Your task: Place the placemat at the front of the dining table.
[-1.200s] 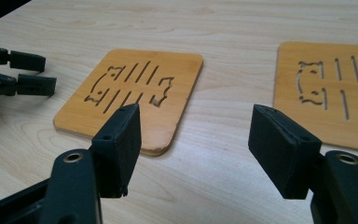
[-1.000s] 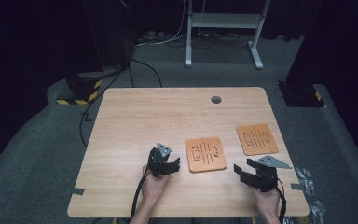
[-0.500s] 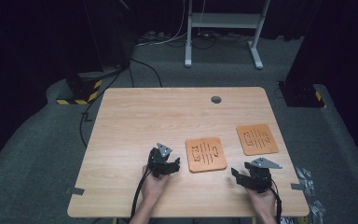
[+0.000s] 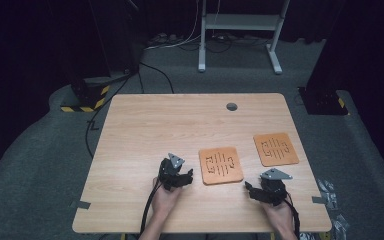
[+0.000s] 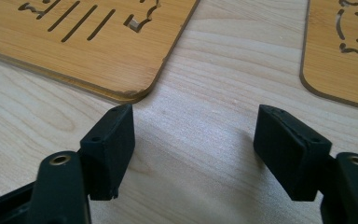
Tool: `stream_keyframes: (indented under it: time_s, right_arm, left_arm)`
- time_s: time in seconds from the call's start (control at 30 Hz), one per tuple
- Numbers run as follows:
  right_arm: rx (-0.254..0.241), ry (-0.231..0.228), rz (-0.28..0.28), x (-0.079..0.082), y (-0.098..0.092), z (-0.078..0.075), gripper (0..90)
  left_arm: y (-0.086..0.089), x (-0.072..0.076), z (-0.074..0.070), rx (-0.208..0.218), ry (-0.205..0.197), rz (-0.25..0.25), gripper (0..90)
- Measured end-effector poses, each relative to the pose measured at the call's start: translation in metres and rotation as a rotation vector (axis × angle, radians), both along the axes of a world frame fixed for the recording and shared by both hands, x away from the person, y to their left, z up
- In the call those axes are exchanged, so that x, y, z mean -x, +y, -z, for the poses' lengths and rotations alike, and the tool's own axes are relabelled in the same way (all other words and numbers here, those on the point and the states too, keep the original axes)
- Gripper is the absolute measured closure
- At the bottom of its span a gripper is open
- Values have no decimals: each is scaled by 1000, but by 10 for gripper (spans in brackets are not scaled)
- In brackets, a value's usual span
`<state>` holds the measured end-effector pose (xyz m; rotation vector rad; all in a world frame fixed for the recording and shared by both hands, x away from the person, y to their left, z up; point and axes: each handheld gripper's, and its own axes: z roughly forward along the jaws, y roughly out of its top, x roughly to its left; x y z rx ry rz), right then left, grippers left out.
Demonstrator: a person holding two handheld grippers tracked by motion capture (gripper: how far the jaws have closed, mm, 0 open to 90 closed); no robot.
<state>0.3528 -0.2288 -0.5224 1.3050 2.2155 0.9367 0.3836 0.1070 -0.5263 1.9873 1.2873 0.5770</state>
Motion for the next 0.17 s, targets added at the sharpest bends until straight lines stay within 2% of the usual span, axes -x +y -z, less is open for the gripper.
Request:
stream_keyframes:
  time_s: [0.07,0.17]
  right_arm:
    - [10,-15,-1,-1,0,1,262]
    - [11,6,1,-1,0,1,188]
  left_arm:
    - [0,0,0,0,0,0,269]
    - [0,0,0,5,2,-5,269]
